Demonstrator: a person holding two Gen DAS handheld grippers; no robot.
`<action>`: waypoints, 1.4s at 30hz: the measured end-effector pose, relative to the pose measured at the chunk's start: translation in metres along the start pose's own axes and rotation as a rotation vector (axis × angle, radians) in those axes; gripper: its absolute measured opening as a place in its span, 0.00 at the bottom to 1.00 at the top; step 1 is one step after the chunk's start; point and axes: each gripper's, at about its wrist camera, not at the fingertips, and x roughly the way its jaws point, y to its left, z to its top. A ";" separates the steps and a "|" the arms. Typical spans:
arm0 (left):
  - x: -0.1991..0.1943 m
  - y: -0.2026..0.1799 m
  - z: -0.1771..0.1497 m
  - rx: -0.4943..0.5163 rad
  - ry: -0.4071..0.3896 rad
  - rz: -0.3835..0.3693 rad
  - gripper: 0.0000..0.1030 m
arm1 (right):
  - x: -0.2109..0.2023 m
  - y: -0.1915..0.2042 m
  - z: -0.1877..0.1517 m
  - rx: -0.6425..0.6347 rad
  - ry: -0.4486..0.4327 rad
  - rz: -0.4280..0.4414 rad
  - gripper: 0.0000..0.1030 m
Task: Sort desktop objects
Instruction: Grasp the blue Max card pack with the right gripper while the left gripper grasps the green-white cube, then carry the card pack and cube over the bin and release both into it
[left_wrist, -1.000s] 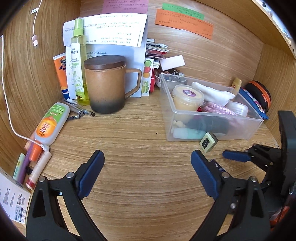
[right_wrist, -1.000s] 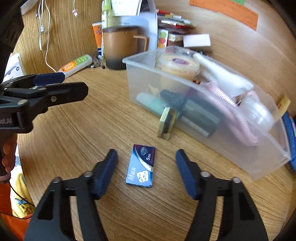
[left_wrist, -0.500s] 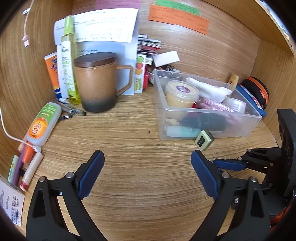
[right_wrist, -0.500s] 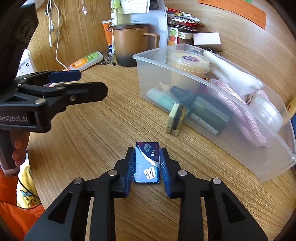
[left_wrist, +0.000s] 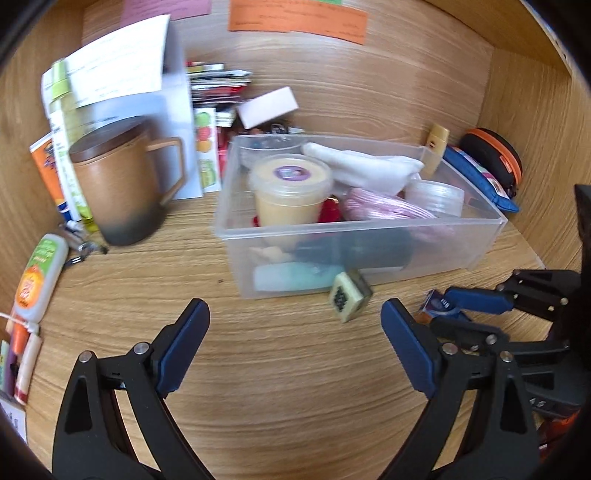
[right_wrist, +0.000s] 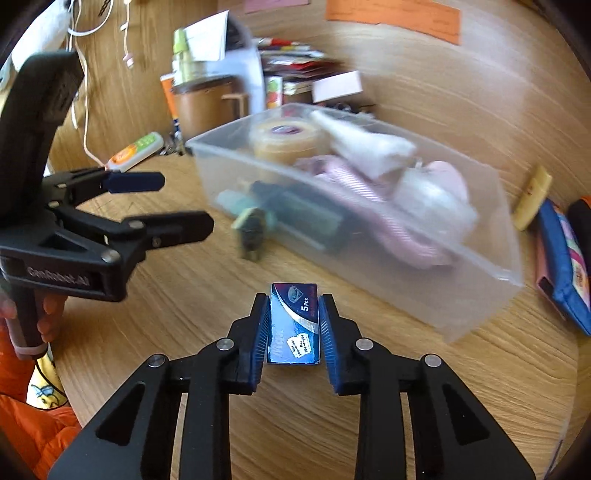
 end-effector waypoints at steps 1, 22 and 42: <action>0.004 -0.004 0.001 0.006 0.007 0.001 0.89 | -0.001 -0.004 0.000 0.003 -0.005 -0.001 0.24; 0.041 -0.035 0.011 0.027 0.085 0.047 0.54 | -0.014 -0.033 -0.006 0.021 -0.061 0.049 0.24; 0.020 -0.036 0.005 -0.014 0.056 -0.024 0.15 | -0.017 -0.033 -0.004 0.040 -0.065 0.022 0.24</action>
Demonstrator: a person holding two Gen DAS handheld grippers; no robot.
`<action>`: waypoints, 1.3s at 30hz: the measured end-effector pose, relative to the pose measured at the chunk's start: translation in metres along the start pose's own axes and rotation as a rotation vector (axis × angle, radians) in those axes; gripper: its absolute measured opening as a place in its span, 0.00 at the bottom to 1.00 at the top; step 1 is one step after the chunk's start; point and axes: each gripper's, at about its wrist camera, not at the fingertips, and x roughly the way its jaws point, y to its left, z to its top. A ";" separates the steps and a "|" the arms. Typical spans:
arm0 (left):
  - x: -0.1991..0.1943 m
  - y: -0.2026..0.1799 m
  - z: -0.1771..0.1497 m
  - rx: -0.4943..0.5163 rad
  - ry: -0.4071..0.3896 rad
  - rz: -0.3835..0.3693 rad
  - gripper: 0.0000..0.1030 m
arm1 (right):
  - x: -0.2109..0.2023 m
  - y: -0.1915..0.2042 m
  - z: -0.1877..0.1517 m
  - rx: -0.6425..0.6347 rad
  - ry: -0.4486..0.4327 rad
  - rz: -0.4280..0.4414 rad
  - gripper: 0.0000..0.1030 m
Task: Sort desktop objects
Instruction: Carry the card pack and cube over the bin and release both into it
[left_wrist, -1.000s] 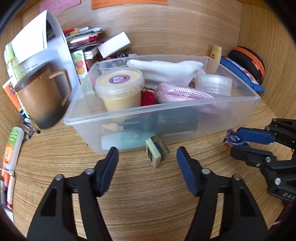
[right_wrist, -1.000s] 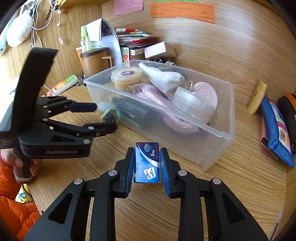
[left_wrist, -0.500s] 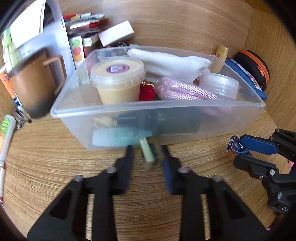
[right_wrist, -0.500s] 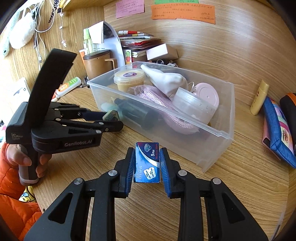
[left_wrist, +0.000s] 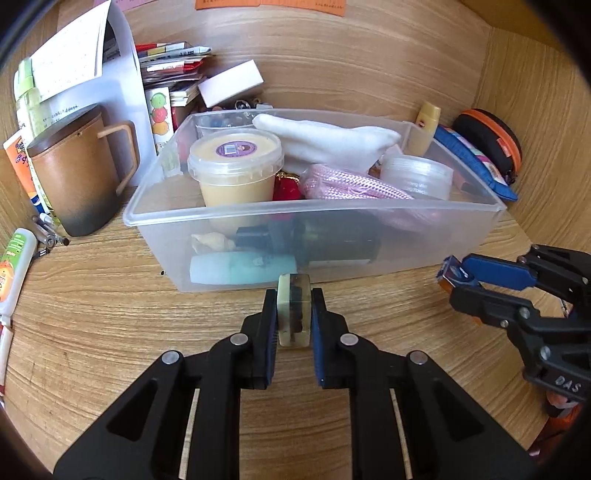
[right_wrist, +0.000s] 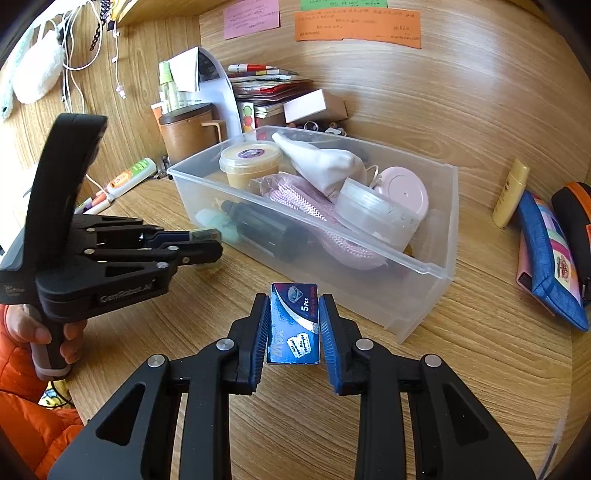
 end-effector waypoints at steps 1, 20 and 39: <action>-0.003 0.001 0.000 -0.001 -0.007 -0.003 0.15 | -0.001 0.000 0.000 0.000 -0.001 -0.003 0.24; -0.057 0.028 0.018 -0.004 -0.146 -0.038 0.15 | -0.018 0.001 0.039 -0.008 -0.090 -0.051 0.24; -0.047 0.060 0.051 -0.003 -0.189 -0.043 0.15 | 0.037 0.007 0.101 0.005 -0.046 -0.017 0.24</action>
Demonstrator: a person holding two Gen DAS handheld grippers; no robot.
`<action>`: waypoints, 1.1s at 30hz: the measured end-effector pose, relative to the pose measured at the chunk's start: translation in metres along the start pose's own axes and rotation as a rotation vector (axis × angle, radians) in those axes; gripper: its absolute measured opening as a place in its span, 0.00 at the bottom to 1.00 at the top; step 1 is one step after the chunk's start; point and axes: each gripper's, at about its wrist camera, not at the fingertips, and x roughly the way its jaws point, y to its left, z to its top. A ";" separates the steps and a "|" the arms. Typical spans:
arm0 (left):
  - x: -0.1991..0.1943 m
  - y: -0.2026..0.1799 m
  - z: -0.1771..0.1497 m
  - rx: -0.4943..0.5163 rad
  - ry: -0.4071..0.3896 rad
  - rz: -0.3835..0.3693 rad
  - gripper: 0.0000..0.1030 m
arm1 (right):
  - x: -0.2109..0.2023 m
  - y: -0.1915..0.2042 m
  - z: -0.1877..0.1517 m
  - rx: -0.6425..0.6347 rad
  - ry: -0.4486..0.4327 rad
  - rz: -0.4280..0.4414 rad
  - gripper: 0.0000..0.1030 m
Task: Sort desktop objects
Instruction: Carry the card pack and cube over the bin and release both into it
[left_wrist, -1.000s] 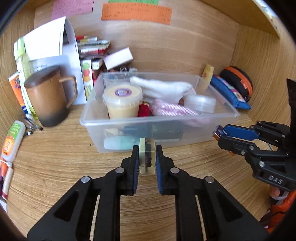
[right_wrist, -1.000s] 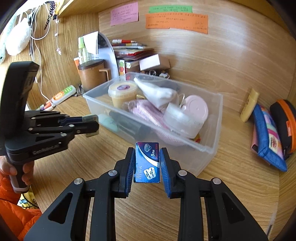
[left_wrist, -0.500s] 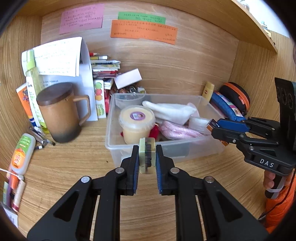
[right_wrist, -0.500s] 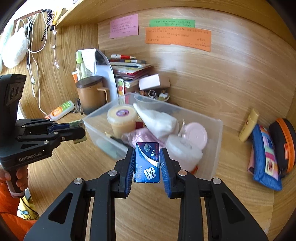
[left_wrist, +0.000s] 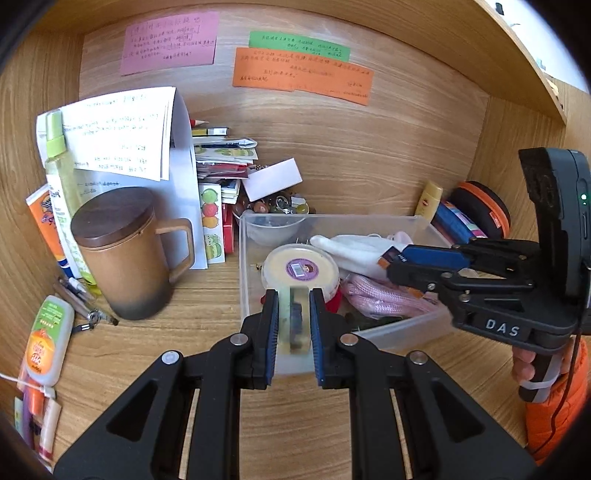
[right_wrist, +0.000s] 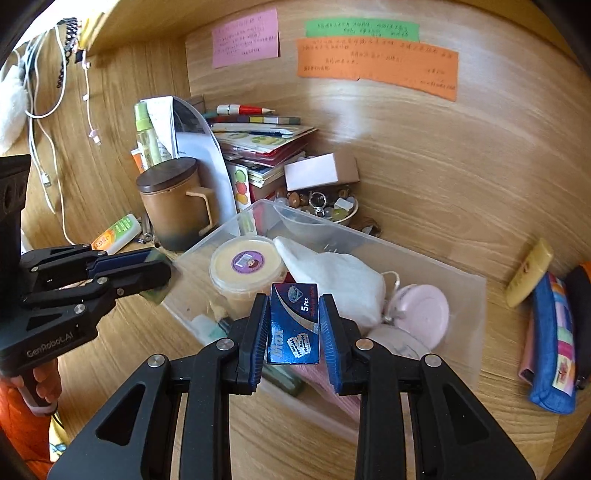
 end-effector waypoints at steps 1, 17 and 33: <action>0.002 0.002 0.000 0.001 0.002 -0.001 0.15 | 0.002 0.000 0.001 0.002 0.002 0.002 0.24; 0.023 0.015 -0.008 -0.029 0.046 -0.021 0.15 | 0.035 0.013 0.003 -0.022 0.056 -0.028 0.25; 0.013 0.000 -0.004 0.026 0.015 0.049 0.57 | 0.002 0.013 0.007 -0.027 -0.022 -0.054 0.68</action>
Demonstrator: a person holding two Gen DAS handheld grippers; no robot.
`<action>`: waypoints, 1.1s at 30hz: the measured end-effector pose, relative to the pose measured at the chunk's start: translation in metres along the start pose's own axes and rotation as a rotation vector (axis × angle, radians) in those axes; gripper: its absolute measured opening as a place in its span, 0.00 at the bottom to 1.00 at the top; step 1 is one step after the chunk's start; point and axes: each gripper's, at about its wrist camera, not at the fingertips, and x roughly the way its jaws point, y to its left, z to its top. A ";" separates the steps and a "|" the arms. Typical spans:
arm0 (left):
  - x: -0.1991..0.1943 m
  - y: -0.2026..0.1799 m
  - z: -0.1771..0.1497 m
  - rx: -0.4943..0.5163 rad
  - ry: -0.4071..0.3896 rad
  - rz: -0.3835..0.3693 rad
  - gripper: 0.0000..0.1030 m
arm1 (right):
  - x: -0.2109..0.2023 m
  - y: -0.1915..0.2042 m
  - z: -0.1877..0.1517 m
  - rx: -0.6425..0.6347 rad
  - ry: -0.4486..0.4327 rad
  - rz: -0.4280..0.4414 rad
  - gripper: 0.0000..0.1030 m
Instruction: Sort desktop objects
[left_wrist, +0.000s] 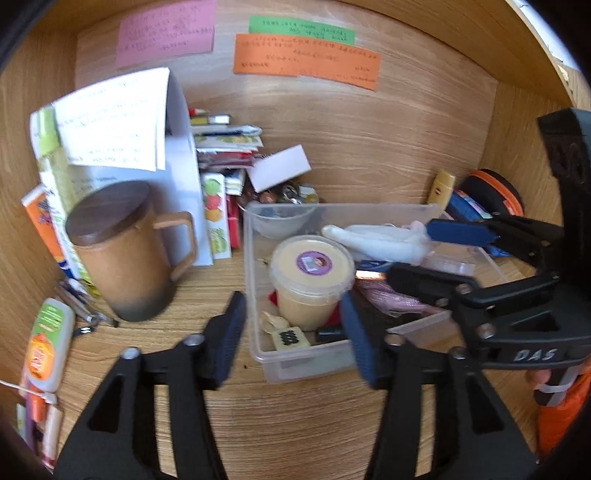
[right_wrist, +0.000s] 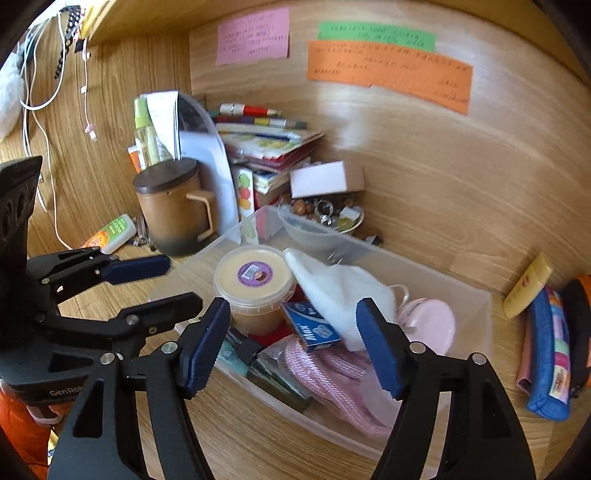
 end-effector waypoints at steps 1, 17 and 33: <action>-0.002 0.000 0.000 0.000 -0.005 0.002 0.57 | -0.003 -0.001 0.000 0.001 -0.009 -0.011 0.69; -0.038 -0.011 0.007 -0.021 -0.048 0.116 0.96 | -0.061 -0.034 -0.024 0.093 -0.087 -0.172 0.99; -0.084 -0.046 -0.008 -0.010 -0.120 0.096 0.98 | -0.125 -0.028 -0.060 0.093 -0.155 -0.202 1.00</action>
